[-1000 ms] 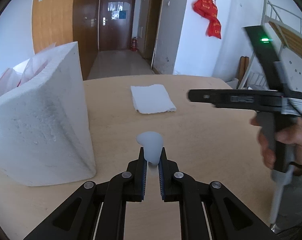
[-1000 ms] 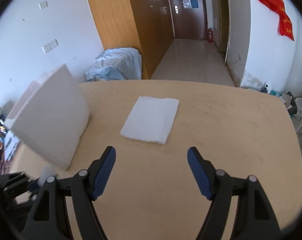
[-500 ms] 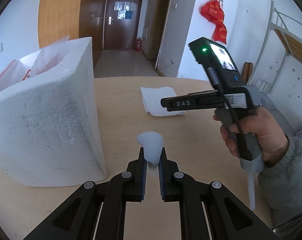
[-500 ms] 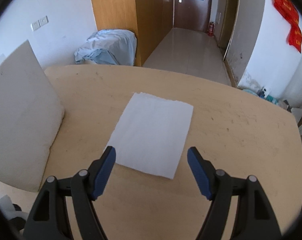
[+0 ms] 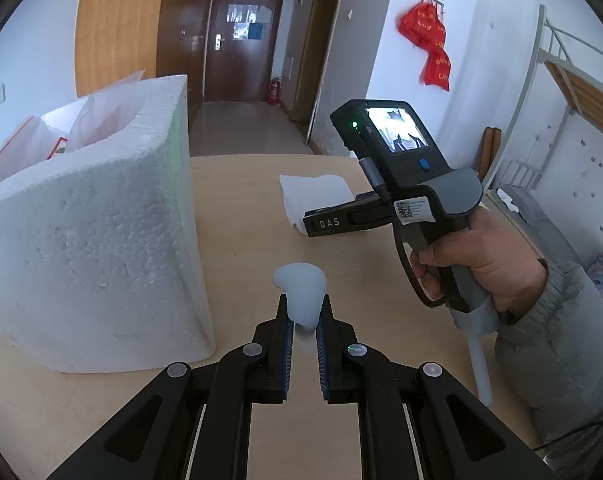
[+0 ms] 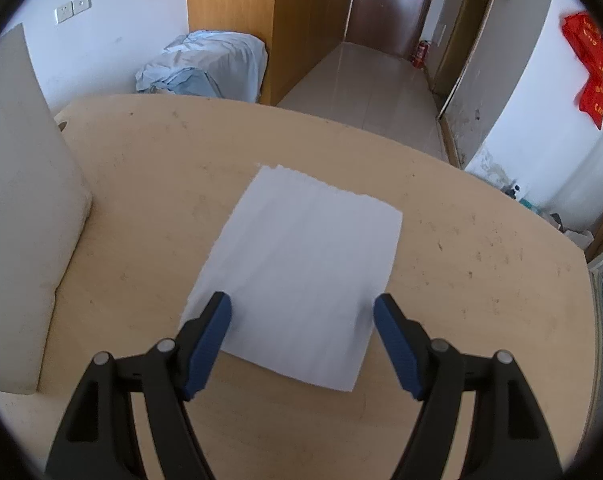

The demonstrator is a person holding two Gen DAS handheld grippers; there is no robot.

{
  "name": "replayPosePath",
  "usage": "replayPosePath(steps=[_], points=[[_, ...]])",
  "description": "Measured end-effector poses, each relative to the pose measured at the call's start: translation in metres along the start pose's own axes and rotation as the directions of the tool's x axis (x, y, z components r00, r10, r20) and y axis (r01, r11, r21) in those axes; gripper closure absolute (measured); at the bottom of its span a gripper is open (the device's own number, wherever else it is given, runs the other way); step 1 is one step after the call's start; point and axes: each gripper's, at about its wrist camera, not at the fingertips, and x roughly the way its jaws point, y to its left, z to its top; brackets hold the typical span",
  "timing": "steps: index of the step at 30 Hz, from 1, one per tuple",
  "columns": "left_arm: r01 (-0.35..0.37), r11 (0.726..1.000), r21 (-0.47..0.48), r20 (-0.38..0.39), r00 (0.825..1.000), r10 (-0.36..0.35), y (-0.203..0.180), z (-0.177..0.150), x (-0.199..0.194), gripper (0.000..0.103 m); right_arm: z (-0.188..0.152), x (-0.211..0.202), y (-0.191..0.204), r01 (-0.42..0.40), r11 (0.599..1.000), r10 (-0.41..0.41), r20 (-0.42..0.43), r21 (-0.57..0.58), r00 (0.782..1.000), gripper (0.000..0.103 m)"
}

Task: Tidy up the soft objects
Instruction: 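Grasp the white towel with the right gripper while the left gripper holds the foam stick, then carry the foam stick and the towel over the white foam box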

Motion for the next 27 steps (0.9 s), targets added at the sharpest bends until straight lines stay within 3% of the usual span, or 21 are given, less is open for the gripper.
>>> replayPosePath(steps=[4,9,12,27], points=[[0.002,1.000,-0.004,0.003,1.000,-0.002,0.002,-0.001,-0.003,0.092,-0.001,-0.001,0.002,-0.023,1.000,0.023,-0.009,-0.001,1.000,0.038],[-0.006,1.000,-0.010,0.013,1.000,0.006,0.005,0.001,-0.009,0.092,-0.006,-0.007,0.012,-0.043,0.999,0.042,-0.024,-0.021,0.999,0.086],[-0.011,1.000,-0.022,0.018,1.000,0.011,0.008,0.000,-0.013,0.092,-0.014,-0.011,0.013,-0.059,0.998,0.059,-0.029,-0.018,0.998,0.092],[-0.027,0.999,-0.038,0.079,0.996,0.030,-0.001,-0.006,-0.051,0.092,-0.060,-0.103,0.016,-0.131,0.991,0.128,0.109,0.016,0.986,0.093]])
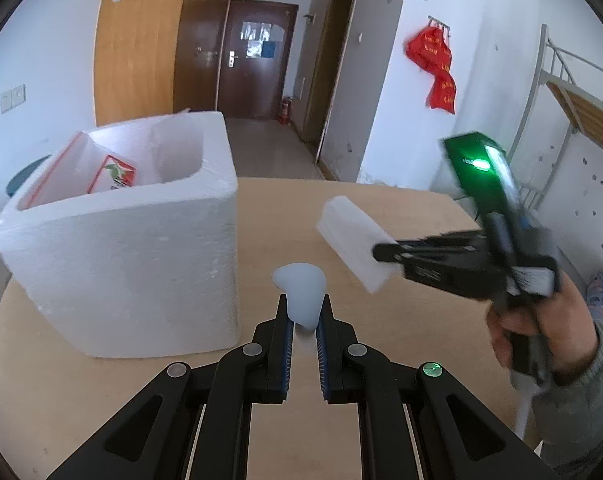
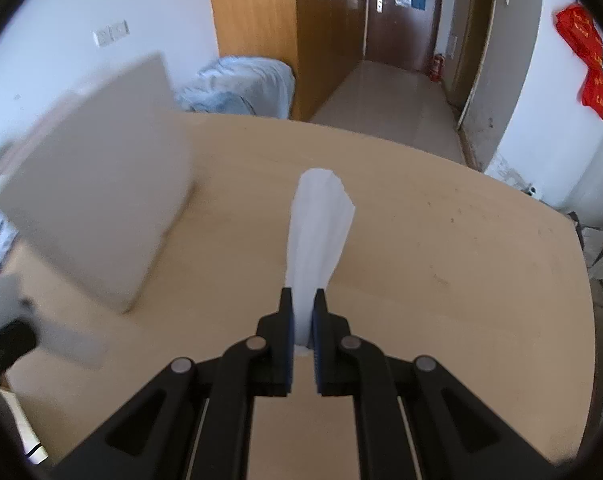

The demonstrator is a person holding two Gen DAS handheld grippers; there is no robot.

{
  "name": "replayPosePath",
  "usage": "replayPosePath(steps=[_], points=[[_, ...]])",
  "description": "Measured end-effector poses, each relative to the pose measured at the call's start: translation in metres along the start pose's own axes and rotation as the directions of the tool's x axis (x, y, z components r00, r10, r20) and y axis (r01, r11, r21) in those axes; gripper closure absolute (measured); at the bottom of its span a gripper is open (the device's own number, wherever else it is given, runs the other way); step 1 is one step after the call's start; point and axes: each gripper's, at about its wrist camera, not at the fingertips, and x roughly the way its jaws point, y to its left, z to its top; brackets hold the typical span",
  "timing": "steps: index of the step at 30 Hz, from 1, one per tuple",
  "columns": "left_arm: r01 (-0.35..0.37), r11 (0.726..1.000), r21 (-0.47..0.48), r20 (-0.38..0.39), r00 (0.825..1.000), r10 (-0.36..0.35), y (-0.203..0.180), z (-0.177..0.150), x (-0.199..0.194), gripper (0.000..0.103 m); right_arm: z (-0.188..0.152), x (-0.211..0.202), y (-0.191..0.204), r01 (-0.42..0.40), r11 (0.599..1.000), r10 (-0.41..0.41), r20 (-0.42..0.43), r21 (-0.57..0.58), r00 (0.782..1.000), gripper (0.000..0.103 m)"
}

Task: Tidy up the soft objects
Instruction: 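Carry the foam stick and the towel over the white foam box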

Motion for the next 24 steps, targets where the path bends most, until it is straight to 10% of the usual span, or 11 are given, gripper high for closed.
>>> replayPosePath(steps=[24], points=[[-0.099,0.989,-0.108,0.113,0.987,0.111,0.032,-0.014,-0.079,0.092,-0.045,-0.098,0.053,-0.120,0.992,0.125,0.213,-0.033,0.969,0.093]])
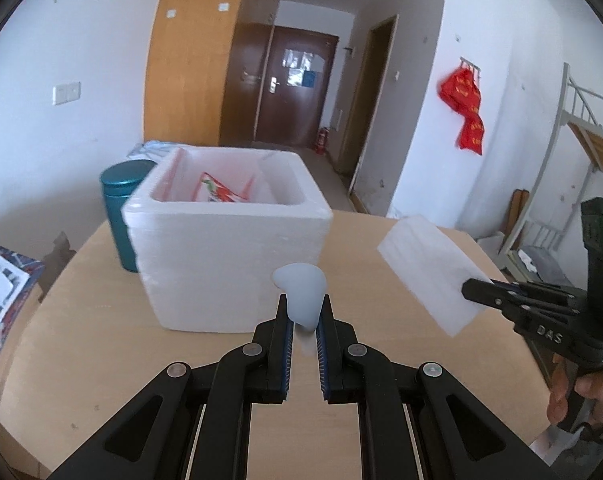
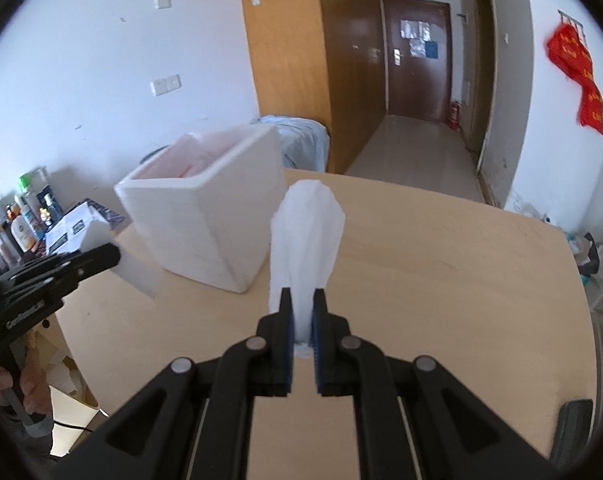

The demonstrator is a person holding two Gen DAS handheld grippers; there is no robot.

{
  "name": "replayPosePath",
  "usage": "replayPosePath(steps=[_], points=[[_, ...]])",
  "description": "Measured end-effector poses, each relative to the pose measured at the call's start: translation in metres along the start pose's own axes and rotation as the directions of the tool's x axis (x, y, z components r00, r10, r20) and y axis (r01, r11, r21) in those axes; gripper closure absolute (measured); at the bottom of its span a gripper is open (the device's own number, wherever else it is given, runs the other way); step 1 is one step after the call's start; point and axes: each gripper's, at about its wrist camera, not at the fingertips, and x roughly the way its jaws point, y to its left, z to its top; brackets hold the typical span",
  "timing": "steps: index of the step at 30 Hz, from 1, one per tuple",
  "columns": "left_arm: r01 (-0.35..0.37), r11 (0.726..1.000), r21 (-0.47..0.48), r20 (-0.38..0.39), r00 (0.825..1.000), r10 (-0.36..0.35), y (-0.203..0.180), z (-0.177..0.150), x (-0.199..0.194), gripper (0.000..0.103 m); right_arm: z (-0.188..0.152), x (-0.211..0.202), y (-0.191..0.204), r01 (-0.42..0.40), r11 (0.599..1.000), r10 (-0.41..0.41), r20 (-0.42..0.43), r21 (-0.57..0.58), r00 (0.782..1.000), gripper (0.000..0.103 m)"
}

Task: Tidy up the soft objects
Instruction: 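Carry the foam stick and the towel over the white foam box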

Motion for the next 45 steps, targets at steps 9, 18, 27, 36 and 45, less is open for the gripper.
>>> replayPosePath(steps=[9,18,27,36,45], points=[[-0.038,0.999,-0.012,0.044,0.998,0.038,0.016,0.005,-0.017,0.092,0.005,-0.009,0.029,-0.066,0.997,0.068,0.032,-0.050,0.997,0.093],[-0.038,0.999,-0.005,0.055,0.998,0.038,0.022,0.006,-0.030,0.092,0.013,-0.011,0.054,-0.116,0.988,0.121,0.043,-0.106,0.992,0.093],[-0.047,0.999,0.020,0.072,0.996,0.045,0.023,0.015,-0.038,0.092,0.022,-0.012,0.067,-0.149,0.980,0.156,0.051,-0.132,0.986,0.093],[-0.041,0.997,0.061,0.108,0.994,0.034,0.021,0.051,-0.026,0.092,0.061,-0.003,0.069,-0.147,0.979,0.159,0.083,-0.142,0.984,0.093],[-0.037,0.998,0.057,0.106,0.994,0.031,0.029,0.089,0.008,0.091,0.088,0.019,0.060,-0.156,0.979,0.168,0.085,-0.129,0.982,0.093]])
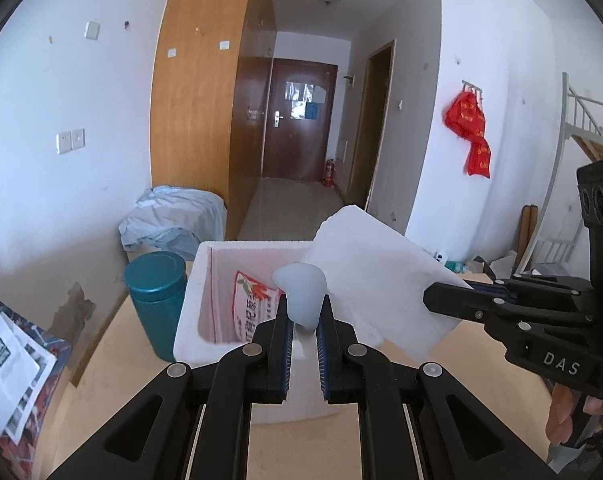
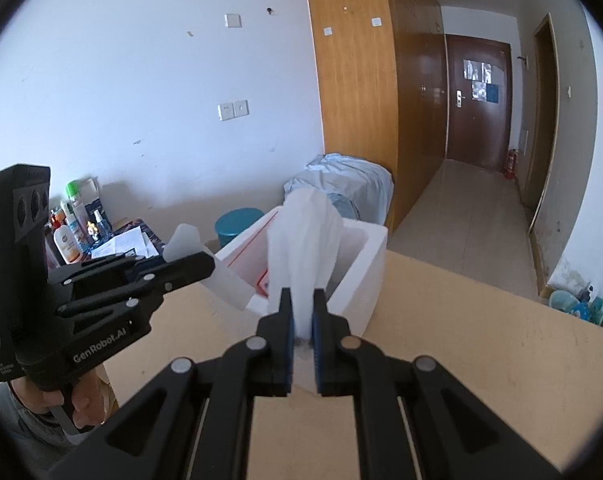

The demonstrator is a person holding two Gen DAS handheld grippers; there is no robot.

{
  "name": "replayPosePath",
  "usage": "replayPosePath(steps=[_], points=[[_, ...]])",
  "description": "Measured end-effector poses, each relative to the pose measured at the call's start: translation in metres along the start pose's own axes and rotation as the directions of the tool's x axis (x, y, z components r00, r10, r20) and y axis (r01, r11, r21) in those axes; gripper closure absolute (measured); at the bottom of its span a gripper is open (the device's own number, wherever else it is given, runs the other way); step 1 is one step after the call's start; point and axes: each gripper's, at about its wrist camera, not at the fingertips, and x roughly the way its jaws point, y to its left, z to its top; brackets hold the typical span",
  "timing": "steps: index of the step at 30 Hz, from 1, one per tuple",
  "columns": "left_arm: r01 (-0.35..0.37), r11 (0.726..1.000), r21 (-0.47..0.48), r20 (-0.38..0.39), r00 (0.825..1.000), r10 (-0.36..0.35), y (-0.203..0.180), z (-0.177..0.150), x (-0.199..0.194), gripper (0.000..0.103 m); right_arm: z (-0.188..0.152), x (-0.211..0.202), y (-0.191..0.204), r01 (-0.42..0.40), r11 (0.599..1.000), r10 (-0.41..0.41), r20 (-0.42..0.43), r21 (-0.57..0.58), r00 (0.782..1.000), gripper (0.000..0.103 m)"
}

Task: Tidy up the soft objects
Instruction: 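Carry the foam stick and the towel over the white foam box, then lower the foam stick into the box and open the left gripper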

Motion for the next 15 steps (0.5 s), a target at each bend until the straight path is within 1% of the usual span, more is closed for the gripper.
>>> replayPosePath(steps=[5,10,12,15], points=[[0.002,1.000,-0.001,-0.004,1.000,-0.002,0.004,0.015,0.022,0.092,0.008,0.006,-0.009,0.008,1.000,-0.008,0.009,0.008,1.000,0.093],[-0.004,1.000,-0.010,-0.004,1.000,0.004,0.007,0.023,0.046,0.091,0.008,0.008,-0.016,0.013,1.000,-0.013,0.010,0.017,1.000,0.093],[0.012,1.000,-0.014,-0.018,1.000,-0.012,0.008,0.025,0.058,0.092,0.010,0.010,-0.017,0.016,1.000,-0.016,0.008,0.019,1.000,0.093],[0.009,1.000,-0.005,-0.049,0.999,-0.010,0.008,0.024,0.074,0.091,0.010,0.010,-0.017,0.018,1.000,-0.018,0.005,0.018,1.000,0.093]])
